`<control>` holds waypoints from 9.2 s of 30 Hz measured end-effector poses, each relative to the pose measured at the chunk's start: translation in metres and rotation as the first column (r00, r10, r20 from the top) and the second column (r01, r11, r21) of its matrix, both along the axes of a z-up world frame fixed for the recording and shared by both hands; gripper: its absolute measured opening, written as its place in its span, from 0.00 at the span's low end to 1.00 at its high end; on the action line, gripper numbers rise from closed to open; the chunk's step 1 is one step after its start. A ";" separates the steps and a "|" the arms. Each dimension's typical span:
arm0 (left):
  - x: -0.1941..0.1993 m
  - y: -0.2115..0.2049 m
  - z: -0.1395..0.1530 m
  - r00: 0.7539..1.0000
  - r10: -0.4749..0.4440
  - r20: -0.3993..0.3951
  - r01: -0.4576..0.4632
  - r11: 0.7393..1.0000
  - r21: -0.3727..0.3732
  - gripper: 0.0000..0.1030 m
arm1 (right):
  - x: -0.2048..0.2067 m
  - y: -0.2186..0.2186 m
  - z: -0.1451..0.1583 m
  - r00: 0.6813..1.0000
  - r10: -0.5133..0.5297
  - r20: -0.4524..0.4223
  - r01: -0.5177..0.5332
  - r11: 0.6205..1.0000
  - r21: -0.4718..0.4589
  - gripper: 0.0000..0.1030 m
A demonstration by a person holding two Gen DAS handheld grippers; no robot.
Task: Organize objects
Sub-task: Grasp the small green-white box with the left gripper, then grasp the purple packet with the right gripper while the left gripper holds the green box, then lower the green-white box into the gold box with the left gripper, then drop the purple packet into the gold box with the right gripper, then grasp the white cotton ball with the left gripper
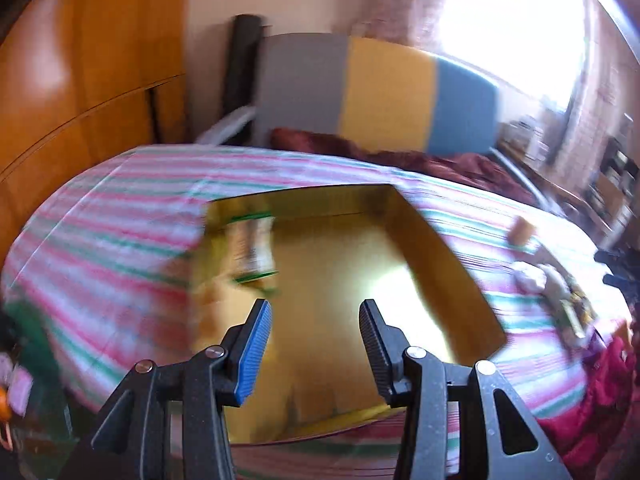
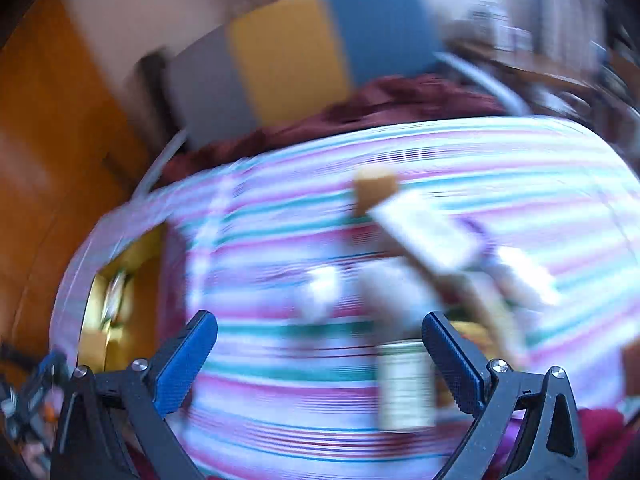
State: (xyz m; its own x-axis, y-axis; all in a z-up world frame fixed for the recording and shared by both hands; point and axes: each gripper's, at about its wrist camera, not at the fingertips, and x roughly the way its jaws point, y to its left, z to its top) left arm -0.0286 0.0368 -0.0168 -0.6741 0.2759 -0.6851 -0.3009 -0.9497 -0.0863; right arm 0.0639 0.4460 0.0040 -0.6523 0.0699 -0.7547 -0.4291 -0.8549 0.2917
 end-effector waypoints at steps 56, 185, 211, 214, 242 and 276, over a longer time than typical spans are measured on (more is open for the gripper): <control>0.040 0.249 -0.084 0.741 -0.622 0.252 0.623 0.778 0.087 0.29 | 0.073 0.106 -0.052 0.954 -0.295 -0.062 0.235 0.857 -0.460 1.00; 0.005 -0.092 -0.036 0.966 0.204 0.156 -0.216 0.974 0.065 0.36 | -0.121 -0.264 -0.020 0.744 0.660 0.098 -0.659 0.750 -0.054 0.37; 0.006 -0.096 -0.046 0.958 0.227 0.175 -0.239 0.969 0.054 0.36 | -0.156 -0.310 -0.044 0.783 0.619 0.065 -0.622 0.782 0.045 0.95; 0.007 -0.088 -0.042 0.965 0.204 0.167 -0.215 0.975 0.052 0.36 | -0.143 -0.294 -0.036 0.811 0.584 0.035 -0.585 0.806 0.091 1.00; 0.013 0.174 0.018 0.902 -0.422 0.090 0.416 0.906 0.079 0.36 | 0.026 0.125 -0.030 0.862 -0.504 -0.046 0.487 0.851 -0.198 1.00; -0.025 0.297 -0.092 0.866 -0.445 0.229 0.440 0.895 0.077 0.35 | 0.015 0.126 -0.043 0.908 -0.416 -0.045 0.379 0.863 -0.335 1.00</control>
